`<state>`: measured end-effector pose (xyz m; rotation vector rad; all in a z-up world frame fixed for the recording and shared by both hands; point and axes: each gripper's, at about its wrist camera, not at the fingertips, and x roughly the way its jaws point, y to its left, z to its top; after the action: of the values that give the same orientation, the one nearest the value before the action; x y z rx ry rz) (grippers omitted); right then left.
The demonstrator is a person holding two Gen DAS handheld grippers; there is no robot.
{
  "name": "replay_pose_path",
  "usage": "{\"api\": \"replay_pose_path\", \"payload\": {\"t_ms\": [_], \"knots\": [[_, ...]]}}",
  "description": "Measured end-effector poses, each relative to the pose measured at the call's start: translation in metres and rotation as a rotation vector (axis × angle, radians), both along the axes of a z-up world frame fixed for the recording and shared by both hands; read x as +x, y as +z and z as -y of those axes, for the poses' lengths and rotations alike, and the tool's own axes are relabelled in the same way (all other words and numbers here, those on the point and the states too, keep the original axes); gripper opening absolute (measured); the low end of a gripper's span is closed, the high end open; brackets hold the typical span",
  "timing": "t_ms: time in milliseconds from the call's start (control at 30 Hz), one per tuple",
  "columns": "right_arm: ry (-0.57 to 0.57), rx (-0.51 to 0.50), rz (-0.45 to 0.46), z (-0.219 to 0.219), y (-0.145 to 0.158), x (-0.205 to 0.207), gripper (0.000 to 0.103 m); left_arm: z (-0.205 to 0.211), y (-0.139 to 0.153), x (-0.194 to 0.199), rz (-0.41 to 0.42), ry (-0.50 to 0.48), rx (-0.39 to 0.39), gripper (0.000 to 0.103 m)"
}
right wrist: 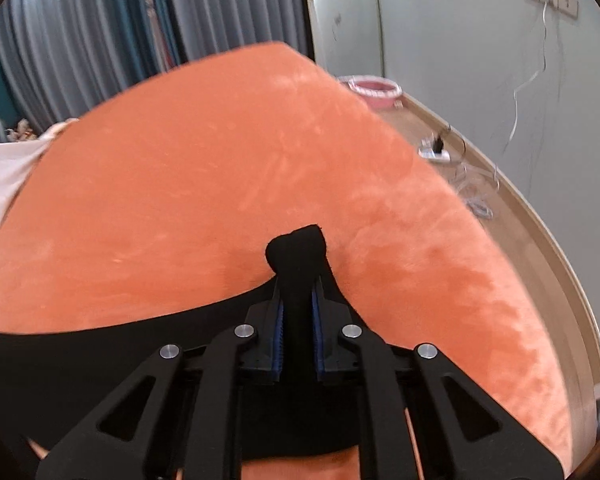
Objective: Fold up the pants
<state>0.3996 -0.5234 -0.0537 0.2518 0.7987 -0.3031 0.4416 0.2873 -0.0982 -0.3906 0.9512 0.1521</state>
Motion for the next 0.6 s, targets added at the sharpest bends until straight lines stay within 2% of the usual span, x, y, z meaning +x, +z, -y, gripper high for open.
{"api": "replay_pose_path", "payload": {"t_ms": [67,167,233,333,400,600], "knots": [[0.026,0.01,0.055,-0.003,0.02,-0.023,0.01,-0.003,0.021,-0.024,0.05,-0.028,-0.017,0.01],[0.099,0.008,0.158,-0.013,0.056,-0.079,0.01,-0.004,0.052,-0.072,0.113,-0.082,-0.046,0.01],[0.131,-0.008,0.187,-0.018,0.069,-0.111,0.01,-0.002,0.069,-0.109,0.159,-0.127,-0.055,0.01],[0.169,-0.048,0.197,-0.023,0.075,-0.163,0.01,-0.003,0.077,-0.16,0.181,-0.178,-0.041,0.01],[0.178,-0.044,0.172,-0.021,0.065,-0.189,0.01,-0.006,0.071,-0.183,0.155,-0.192,-0.021,0.01],[0.175,-0.038,0.035,-0.015,0.006,-0.243,0.01,-0.021,0.007,-0.237,0.018,-0.183,-0.022,0.013]]}}
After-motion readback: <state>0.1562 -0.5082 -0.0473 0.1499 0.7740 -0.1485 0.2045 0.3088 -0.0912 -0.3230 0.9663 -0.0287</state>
